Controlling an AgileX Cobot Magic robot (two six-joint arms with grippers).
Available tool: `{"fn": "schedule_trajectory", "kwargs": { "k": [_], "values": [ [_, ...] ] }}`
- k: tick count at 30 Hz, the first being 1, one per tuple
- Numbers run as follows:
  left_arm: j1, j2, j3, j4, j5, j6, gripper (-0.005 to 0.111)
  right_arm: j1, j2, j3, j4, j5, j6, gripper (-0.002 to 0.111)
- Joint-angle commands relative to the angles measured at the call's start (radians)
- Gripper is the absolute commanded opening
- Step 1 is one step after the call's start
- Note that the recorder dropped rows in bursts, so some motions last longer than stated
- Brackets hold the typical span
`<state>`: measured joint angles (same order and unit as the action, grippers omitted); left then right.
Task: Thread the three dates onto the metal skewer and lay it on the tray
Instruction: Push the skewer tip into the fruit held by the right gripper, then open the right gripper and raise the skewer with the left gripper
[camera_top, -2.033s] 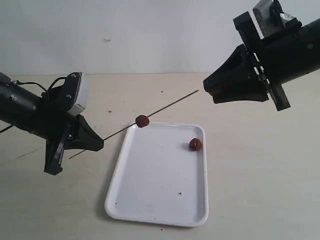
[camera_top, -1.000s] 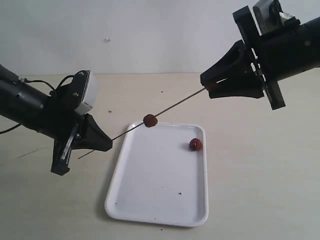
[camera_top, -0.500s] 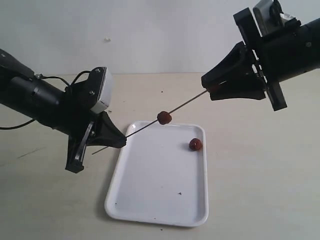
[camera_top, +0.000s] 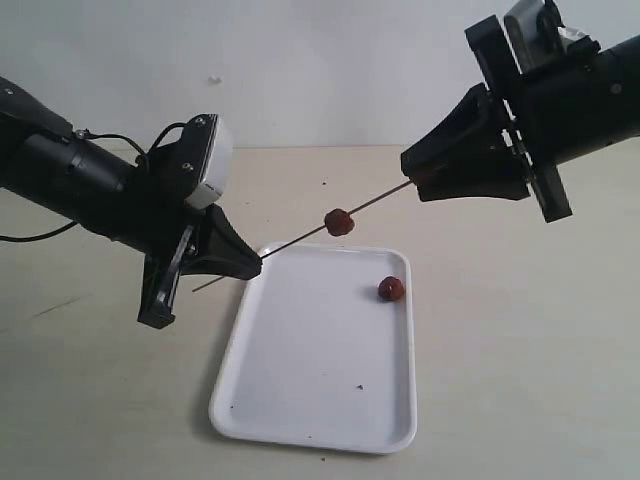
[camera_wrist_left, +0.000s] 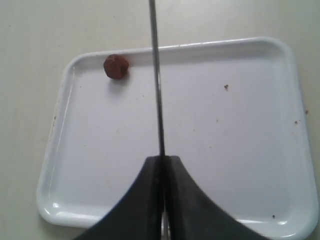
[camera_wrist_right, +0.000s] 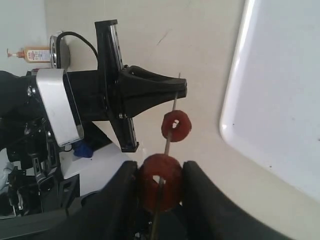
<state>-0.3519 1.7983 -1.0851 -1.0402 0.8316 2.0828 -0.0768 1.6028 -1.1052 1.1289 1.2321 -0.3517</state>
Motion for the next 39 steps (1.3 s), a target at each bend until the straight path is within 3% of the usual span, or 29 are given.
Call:
{"fn": "schedule_trajectory", "kwargs": {
  "k": [1,5,12,17,32,39],
  "values": [
    [-0.01,0.001,-0.008,-0.005,0.035,0.012,0.0,-0.005,-0.001,-0.01,0.023,-0.011,0.005,0.03],
    [-0.01,0.001,-0.008,-0.011,0.036,0.012,0.0,-0.005,0.003,-0.01,0.019,-0.011,-0.013,0.031],
    [-0.01,0.001,-0.008,-0.01,0.043,0.012,0.0,0.054,0.03,-0.01,-0.004,-0.011,-0.013,0.054],
    [-0.01,0.001,-0.008,-0.037,0.047,0.012,0.0,0.054,0.032,-0.01,-0.017,-0.011,-0.02,0.061],
    [-0.006,0.001,-0.008,-0.032,0.08,0.012,0.0,0.032,0.014,-0.01,0.046,-0.011,-0.022,0.061],
    [0.054,0.001,-0.008,-0.028,0.133,0.012,0.0,0.024,0.014,-0.01,0.044,-0.011,-0.022,0.061]
  ]
}}
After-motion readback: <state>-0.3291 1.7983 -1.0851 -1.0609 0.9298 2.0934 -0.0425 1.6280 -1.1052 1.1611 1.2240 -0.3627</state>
